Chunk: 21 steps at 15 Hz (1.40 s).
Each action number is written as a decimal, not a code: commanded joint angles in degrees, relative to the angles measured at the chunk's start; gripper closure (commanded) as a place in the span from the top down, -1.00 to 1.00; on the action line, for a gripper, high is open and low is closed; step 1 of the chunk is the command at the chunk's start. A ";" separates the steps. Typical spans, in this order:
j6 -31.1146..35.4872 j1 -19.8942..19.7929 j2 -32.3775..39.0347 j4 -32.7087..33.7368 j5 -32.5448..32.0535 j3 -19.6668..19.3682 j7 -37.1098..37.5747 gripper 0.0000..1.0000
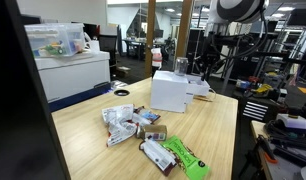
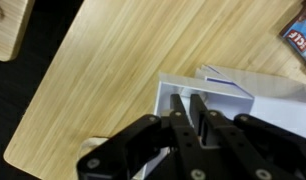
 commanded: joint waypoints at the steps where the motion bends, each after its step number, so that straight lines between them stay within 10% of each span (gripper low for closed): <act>1: -1.41 -2.29 -4.94 -4.66 -2.27 0.74 -0.93 -1.00; 21: 4.21 -9.71 -3.78 -7.65 -10.66 0.20 0.01 -1.00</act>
